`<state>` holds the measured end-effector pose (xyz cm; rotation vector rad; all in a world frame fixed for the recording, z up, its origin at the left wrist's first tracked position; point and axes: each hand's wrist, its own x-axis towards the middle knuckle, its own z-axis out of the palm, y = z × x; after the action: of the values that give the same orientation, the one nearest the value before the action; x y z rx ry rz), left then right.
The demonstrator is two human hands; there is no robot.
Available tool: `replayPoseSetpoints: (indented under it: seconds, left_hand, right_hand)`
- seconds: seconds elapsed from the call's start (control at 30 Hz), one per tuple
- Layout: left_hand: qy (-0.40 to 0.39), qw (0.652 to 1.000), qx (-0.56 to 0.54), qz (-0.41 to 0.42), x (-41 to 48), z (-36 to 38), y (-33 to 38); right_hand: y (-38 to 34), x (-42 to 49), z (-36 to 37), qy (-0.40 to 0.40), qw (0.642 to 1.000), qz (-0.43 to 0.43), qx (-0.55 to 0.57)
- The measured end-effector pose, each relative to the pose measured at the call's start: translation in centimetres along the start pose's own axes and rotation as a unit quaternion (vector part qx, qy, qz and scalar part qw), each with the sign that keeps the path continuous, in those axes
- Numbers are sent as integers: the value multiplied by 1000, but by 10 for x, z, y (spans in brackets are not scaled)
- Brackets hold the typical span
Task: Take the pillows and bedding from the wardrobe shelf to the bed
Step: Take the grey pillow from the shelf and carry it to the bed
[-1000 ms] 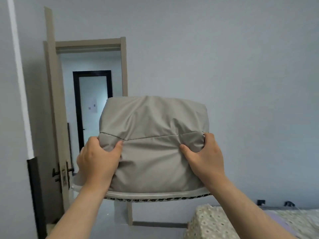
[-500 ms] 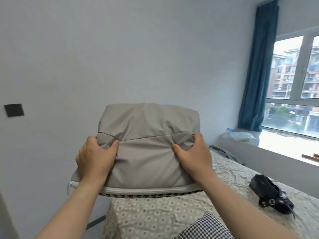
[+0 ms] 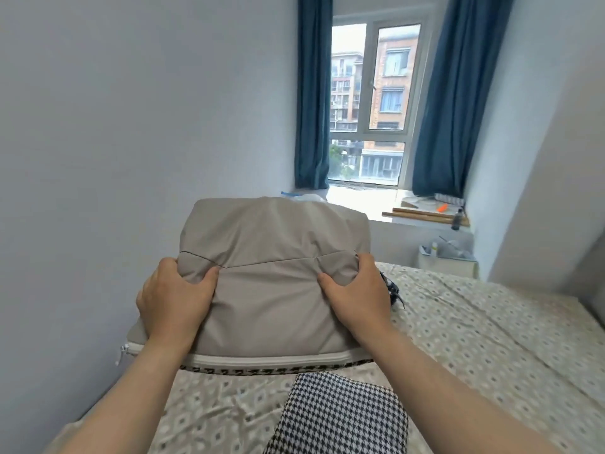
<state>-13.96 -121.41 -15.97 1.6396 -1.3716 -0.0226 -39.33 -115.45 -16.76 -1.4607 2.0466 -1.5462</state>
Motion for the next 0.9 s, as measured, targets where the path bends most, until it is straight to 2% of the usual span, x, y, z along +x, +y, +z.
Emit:
replayPoseSetpoints:
  seconds: [0.17,0.4,0.6,0.9]
  left_hand:
    - [-79,996,-42,29,-6,82,2]
    - [-205,977,-48,22,-82,192,-10]
    - [-277,960,-21,-19,-157,281,-67]
    - [-367,929,13,-54,-252,368,-184]
  right_hand:
    - [53,5,-2,53,995,56,-59]
    - [168,-22,-15,81,977,167,-103]
    - [280,-61,24,62,960,247,-117]
    - [423,-144,100,-10,931,339,-133]
